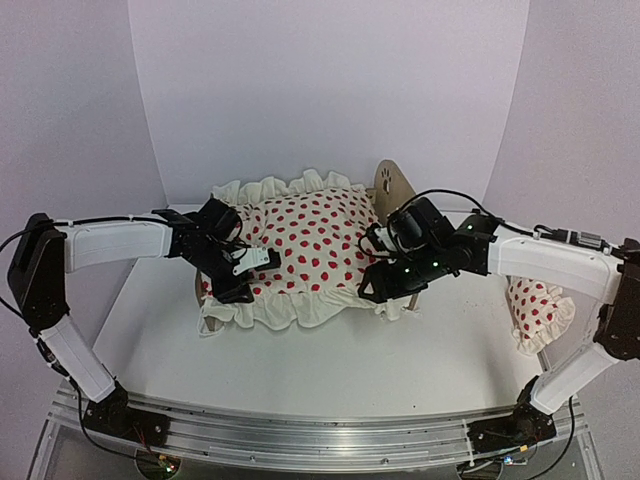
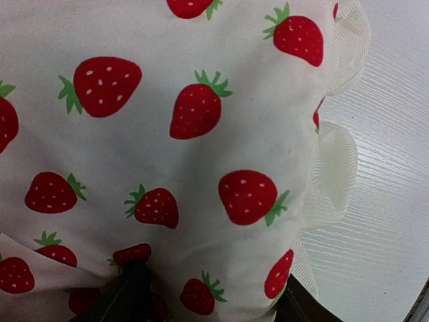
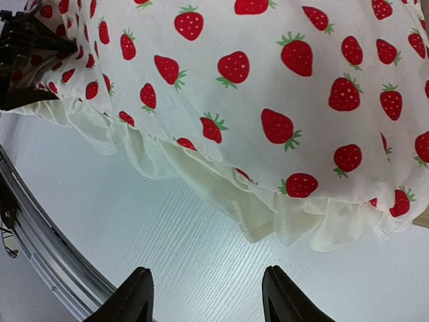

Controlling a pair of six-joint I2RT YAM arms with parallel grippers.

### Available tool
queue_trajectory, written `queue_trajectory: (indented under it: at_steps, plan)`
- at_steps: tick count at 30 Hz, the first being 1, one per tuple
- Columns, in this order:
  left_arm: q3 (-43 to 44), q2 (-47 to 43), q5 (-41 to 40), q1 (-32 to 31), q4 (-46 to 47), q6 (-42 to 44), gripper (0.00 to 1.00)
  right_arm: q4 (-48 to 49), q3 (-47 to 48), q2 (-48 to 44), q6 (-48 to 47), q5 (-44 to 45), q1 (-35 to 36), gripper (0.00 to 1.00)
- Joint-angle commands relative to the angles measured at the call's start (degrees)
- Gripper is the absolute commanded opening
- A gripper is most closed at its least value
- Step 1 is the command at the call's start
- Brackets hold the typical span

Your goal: Set up the pet bed

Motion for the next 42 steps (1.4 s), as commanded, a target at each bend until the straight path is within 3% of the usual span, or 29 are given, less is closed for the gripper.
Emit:
queue_trajectory:
  at_steps: [1,9,15,23,33,42]
  plan:
    - [3.6,2.9,3.8,0.7,-1.3,0.2,0.50,2.6,3.2,1.9,-1.0,-3.8,1.6,0.55]
    - [5.3,4.8,5.9,0.2,-4.7,-2.0,0.01,7.8,3.2,2.9,-4.8,-6.9,6.4,0.54]
    - [19.1,7.0,7.7,0.2,-14.3,-8.4,0.00,26.9,-3.1,2.4,-8.6,-2.9,12.8,0.52]
    - [35.5,9.2,11.3,-2.0,-25.5,-15.4,0.00,55.6,-4.9,17.7,-8.6,5.1,19.0,0.52]
    - [42.7,8.9,14.1,-4.6,-28.5,-16.5,0.00,87.7,-0.7,37.8,-7.5,21.7,19.1,0.41]
    - [44.1,9.7,15.4,-5.2,-28.8,-15.7,0.00,101.5,3.5,47.0,-2.7,19.6,18.6,0.52]
